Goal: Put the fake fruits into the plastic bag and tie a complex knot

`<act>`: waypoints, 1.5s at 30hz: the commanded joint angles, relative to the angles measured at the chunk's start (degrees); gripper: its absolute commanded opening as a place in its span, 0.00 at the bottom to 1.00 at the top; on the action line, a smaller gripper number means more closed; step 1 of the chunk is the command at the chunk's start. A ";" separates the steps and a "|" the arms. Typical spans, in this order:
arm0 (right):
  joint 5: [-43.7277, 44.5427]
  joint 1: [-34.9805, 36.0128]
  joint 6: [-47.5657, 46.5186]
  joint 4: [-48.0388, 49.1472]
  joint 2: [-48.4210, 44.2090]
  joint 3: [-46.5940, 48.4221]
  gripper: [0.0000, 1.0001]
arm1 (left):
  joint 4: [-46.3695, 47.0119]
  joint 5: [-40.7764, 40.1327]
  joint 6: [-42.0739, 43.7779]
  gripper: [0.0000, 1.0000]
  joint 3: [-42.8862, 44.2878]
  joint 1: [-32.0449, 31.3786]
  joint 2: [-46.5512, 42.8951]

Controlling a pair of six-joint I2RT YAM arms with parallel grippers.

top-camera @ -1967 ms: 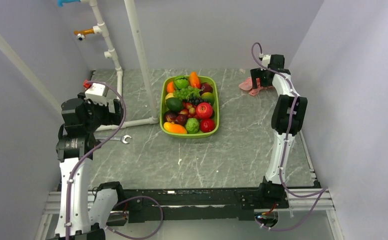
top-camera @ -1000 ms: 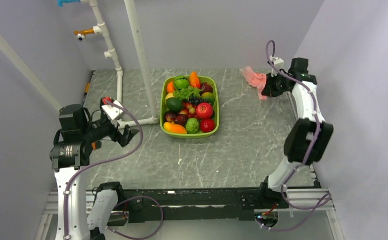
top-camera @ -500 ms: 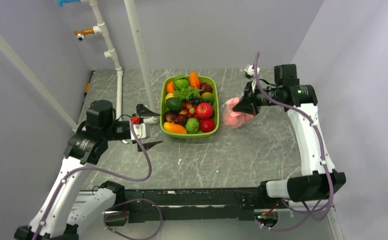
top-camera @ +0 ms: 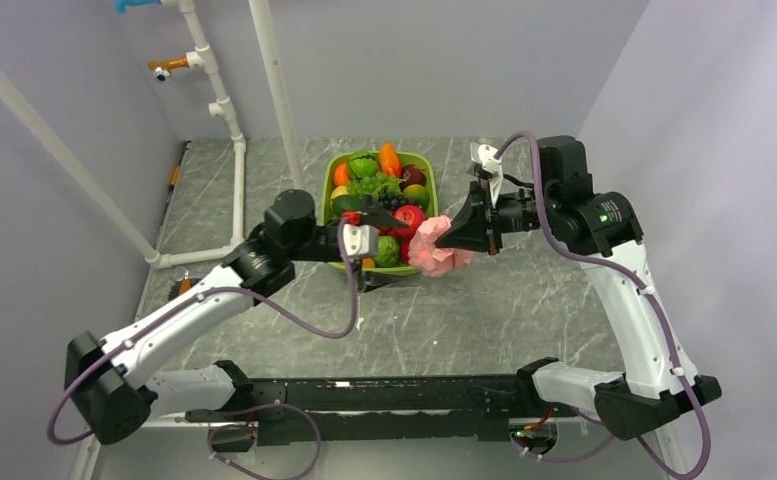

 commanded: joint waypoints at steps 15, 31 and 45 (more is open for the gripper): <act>-6.17 2.27 30.12 32.80 -6.07 -1.19 0.00 | 9.86 -5.41 -25.50 0.00 -0.33 -7.16 2.87; 5.10 -9.21 23.46 25.90 -15.26 -18.82 1.00 | 11.59 5.71 -50.12 0.00 2.24 4.95 -0.62; 3.75 5.31 31.86 47.39 -15.83 -33.61 0.91 | 17.02 8.67 -58.38 0.00 7.58 4.40 2.98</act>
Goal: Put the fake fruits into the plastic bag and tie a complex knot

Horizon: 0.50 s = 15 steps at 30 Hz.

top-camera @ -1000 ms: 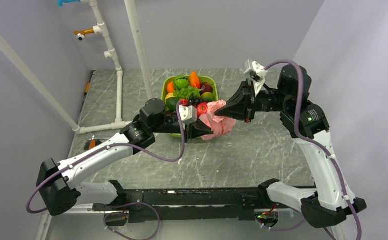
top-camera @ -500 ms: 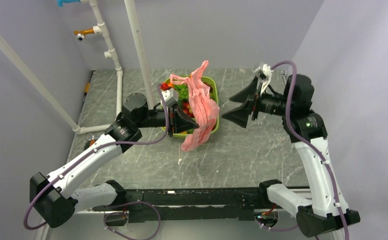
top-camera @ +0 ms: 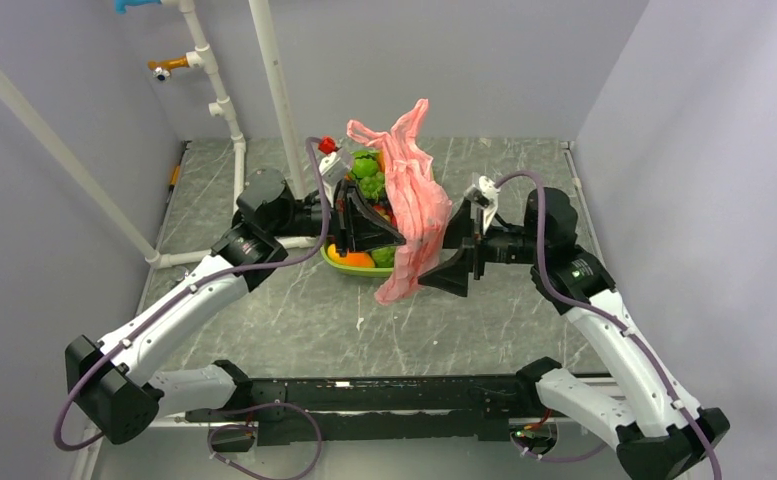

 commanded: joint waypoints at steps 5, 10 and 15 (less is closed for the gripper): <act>0.83 1.86 -4.64 -3.23 2.02 1.93 0.00 | -0.85 1.75 -0.69 0.00 2.37 6.02 -2.11; -6.27 -7.13 1.91 -2.99 0.05 0.76 0.00 | -10.11 0.23 11.27 0.00 0.67 14.75 -7.15; -12.42 -12.64 15.41 7.61 2.23 0.34 0.00 | -18.52 1.33 23.45 0.59 -2.80 15.20 -12.03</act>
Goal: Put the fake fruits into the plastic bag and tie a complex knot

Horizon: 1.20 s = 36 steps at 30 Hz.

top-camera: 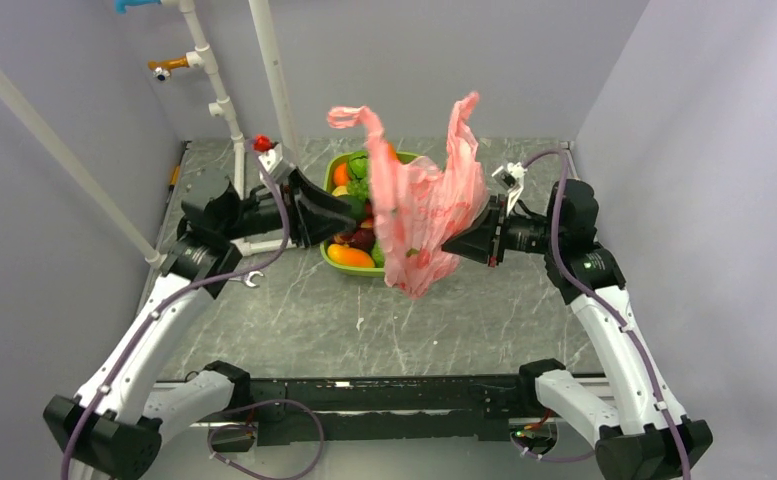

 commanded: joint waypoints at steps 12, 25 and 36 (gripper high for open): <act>-9.27 -1.57 29.78 27.88 1.85 0.44 0.00 | -4.97 -6.92 16.80 0.99 -4.91 -14.21 1.19; -14.73 -24.70 3.27 -7.54 6.11 8.41 0.00 | -6.53 7.86 3.83 0.00 -6.26 -4.75 -4.92; -7.98 -29.44 -9.56 -19.95 9.23 10.54 0.52 | 4.19 6.75 -14.51 0.00 -5.01 -2.82 -3.65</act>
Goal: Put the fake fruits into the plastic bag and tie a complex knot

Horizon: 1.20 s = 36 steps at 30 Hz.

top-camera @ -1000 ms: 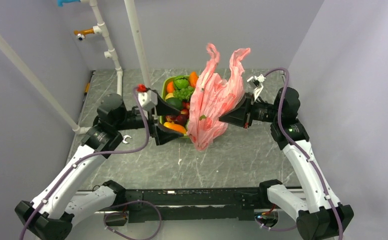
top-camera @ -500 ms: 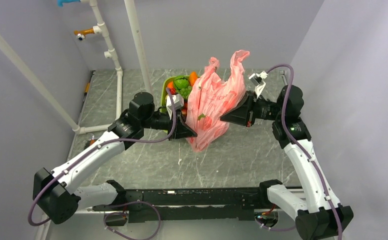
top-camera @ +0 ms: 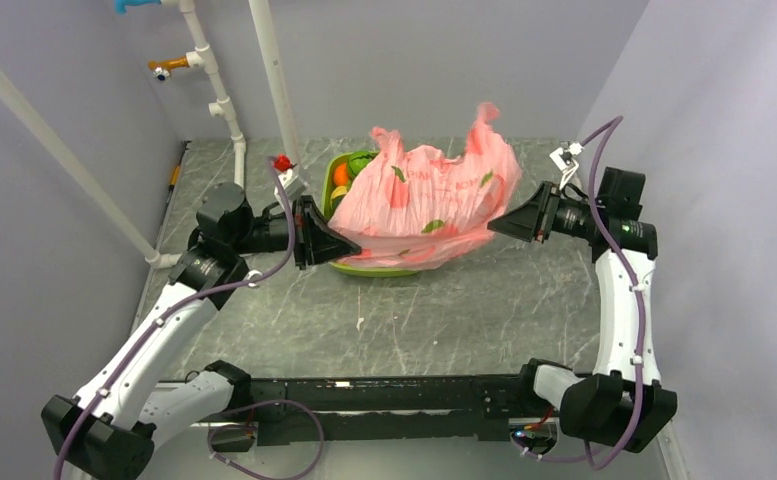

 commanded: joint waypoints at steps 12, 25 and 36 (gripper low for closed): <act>22.12 4.14 -18.52 15.83 -20.37 1.25 1.00 | 12.46 -5.78 -40.18 0.00 11.52 -3.03 15.15; 54.17 48.41 -32.75 18.11 -8.74 8.34 1.00 | 7.28 -9.34 -46.85 0.11 23.48 -9.75 24.87; 86.08 57.92 -37.71 19.05 -12.86 1.32 0.00 | 3.36 1.81 -36.61 0.00 20.42 -1.12 17.45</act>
